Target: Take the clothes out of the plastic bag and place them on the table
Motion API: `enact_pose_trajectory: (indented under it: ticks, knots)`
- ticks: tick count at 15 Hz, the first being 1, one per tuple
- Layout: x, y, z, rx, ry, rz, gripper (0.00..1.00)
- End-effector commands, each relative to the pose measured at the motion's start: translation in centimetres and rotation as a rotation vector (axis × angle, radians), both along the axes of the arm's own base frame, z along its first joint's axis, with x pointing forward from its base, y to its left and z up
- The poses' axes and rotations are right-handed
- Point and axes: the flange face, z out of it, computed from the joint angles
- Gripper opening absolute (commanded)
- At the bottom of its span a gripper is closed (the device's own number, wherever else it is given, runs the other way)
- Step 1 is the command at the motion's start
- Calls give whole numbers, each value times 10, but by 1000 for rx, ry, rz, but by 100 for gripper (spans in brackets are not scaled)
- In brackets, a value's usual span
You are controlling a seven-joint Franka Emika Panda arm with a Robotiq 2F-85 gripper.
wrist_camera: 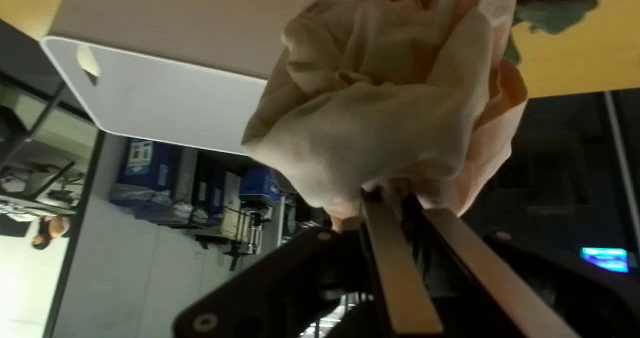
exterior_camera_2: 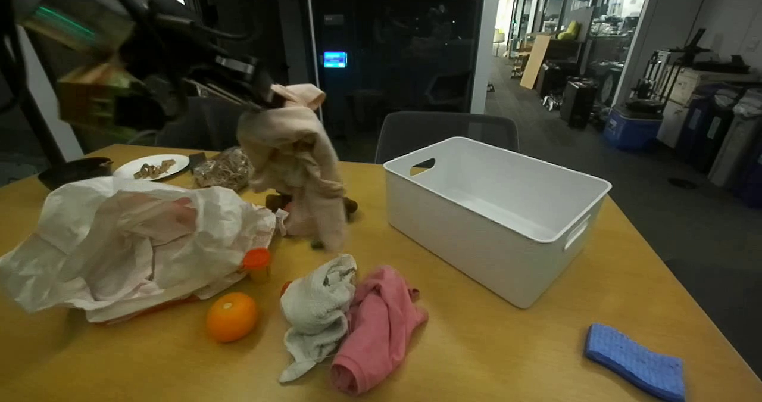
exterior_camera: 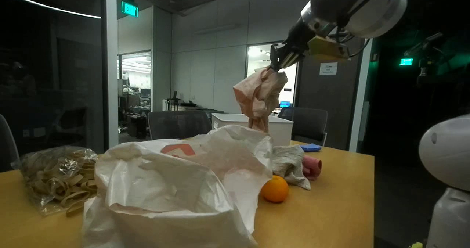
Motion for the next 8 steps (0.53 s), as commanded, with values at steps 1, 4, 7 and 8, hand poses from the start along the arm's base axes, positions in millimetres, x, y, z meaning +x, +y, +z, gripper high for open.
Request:
enact_pose_trajectory:
  ticks: [1, 4, 7, 8]
  knots:
    - [51, -22, -14, -110, 83, -139, 5]
    - [77, -26, -49, -149, 277, -163, 4]
    - [94, -11, -76, -109, 392, -94, 4]
    - [99, -6, -82, -100, 412, -74, 5]
